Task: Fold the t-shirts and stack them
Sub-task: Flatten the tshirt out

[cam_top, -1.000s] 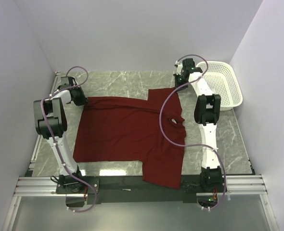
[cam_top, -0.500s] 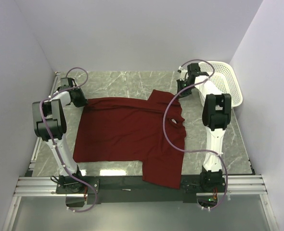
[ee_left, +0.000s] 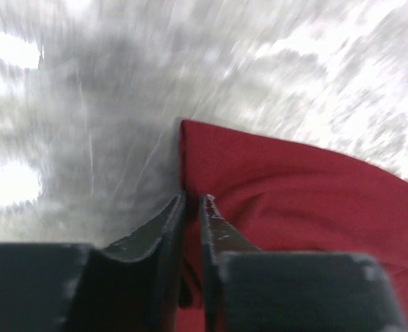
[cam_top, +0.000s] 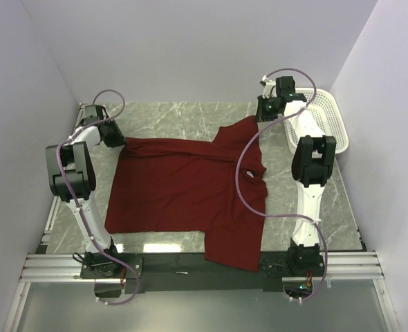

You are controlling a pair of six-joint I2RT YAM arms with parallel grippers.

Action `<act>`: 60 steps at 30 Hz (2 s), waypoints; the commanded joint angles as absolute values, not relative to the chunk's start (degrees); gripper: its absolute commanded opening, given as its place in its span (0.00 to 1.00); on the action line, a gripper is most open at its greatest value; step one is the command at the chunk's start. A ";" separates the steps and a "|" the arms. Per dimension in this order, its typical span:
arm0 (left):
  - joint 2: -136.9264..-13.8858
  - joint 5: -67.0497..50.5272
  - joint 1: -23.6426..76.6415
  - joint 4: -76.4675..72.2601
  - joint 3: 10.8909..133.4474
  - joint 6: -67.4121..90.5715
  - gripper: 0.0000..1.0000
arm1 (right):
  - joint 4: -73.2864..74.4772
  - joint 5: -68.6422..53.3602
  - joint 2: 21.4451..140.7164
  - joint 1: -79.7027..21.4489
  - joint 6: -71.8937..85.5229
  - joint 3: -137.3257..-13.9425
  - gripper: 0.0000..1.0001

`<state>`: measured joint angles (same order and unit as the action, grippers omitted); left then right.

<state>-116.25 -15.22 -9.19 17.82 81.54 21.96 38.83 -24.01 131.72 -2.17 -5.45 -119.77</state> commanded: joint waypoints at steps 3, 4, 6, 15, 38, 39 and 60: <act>-119.52 -15.47 -9.40 19.07 89.64 21.53 0.35 | 37.52 -26.80 131.22 -1.84 -4.66 -122.33 0.00; -119.88 -15.21 -9.40 19.16 90.17 21.45 0.37 | 37.96 -27.07 131.83 -1.76 -4.66 -122.95 0.00; -120.93 -15.03 -9.40 19.51 91.49 21.18 0.42 | 38.15 -27.25 132.10 -1.84 -4.57 -123.57 0.00; -128.75 -15.55 -9.49 21.10 98.35 19.77 0.45 | 37.70 -27.86 131.75 -1.76 -4.57 -122.87 0.00; -134.91 -15.29 -7.82 22.67 102.30 18.81 0.31 | 38.14 -28.74 132.19 -1.67 -4.22 -121.90 0.00; -135.00 -15.21 -7.65 22.85 102.57 18.55 0.31 | 38.23 -28.83 132.19 -1.67 -4.22 -121.99 0.00; -138.07 6.68 -0.27 31.81 107.40 13.01 0.22 | 38.32 -30.94 131.31 -0.53 -3.08 -121.99 0.00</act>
<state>-133.75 2.68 -1.69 24.60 106.89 15.07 38.61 -29.74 131.83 -1.23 -3.64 -120.86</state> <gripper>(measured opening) 0.234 0.007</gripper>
